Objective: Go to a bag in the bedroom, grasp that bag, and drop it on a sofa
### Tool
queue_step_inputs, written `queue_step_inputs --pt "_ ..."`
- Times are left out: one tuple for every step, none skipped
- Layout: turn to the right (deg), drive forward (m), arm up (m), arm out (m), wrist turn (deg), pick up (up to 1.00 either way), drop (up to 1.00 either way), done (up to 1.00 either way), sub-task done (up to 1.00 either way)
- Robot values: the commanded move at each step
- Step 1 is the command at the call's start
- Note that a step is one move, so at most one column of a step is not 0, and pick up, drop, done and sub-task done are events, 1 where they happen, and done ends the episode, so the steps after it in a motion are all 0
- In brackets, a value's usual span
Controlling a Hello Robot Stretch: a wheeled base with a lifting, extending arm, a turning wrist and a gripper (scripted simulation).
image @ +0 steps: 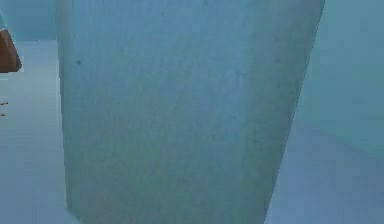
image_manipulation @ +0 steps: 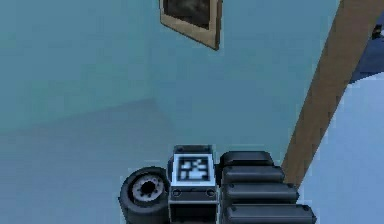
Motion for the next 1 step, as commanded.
queue_step_inputs --pt "0.0 1.0 0.0 0.0 0.0 0.0 0.0 0.0 0.0"
